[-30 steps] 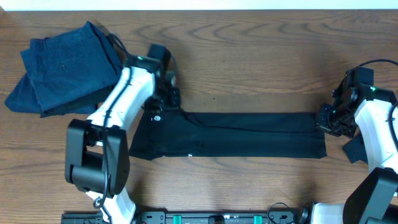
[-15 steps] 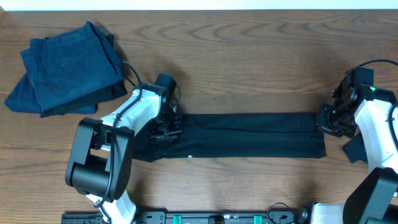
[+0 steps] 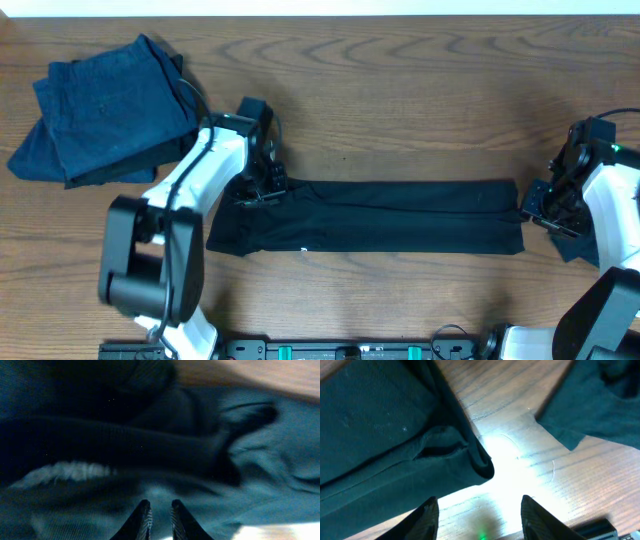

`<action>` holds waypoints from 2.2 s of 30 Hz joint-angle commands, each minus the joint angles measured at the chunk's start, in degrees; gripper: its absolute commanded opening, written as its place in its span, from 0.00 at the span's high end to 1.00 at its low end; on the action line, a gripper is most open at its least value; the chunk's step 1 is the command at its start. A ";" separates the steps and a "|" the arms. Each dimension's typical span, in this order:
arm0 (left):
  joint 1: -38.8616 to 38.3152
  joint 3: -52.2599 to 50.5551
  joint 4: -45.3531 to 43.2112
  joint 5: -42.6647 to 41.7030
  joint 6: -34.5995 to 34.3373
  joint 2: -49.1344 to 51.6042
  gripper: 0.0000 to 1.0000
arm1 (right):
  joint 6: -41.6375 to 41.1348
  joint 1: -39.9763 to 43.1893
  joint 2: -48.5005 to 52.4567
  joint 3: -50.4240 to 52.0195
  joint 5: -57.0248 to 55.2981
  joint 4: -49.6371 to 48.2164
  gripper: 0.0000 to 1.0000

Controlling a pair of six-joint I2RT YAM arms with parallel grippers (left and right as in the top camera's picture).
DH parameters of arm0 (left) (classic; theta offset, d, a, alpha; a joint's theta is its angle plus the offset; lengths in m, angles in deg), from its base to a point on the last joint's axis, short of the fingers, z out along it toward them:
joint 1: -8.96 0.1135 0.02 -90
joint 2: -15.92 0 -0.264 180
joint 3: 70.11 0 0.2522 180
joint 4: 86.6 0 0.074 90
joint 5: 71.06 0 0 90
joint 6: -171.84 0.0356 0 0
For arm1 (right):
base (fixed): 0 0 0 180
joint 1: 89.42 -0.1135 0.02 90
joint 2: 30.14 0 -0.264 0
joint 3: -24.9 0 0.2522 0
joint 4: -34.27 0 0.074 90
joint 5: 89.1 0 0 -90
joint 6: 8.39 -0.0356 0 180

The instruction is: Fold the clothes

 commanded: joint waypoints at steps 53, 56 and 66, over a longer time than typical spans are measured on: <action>0.13 2.27 1.55 0.98 1.03 -16.20 0.69 | 5.40 3.02 -0.07 -1.79 4.55 -18.01 0.99; 0.13 2.25 1.62 0.98 1.03 -16.20 0.69 | 6.49 -2.19 -0.07 -1.79 4.50 -17.07 0.99; 0.13 2.23 1.70 0.98 1.03 -16.20 0.68 | 7.39 -21.55 -0.04 -1.73 4.33 -11.26 0.99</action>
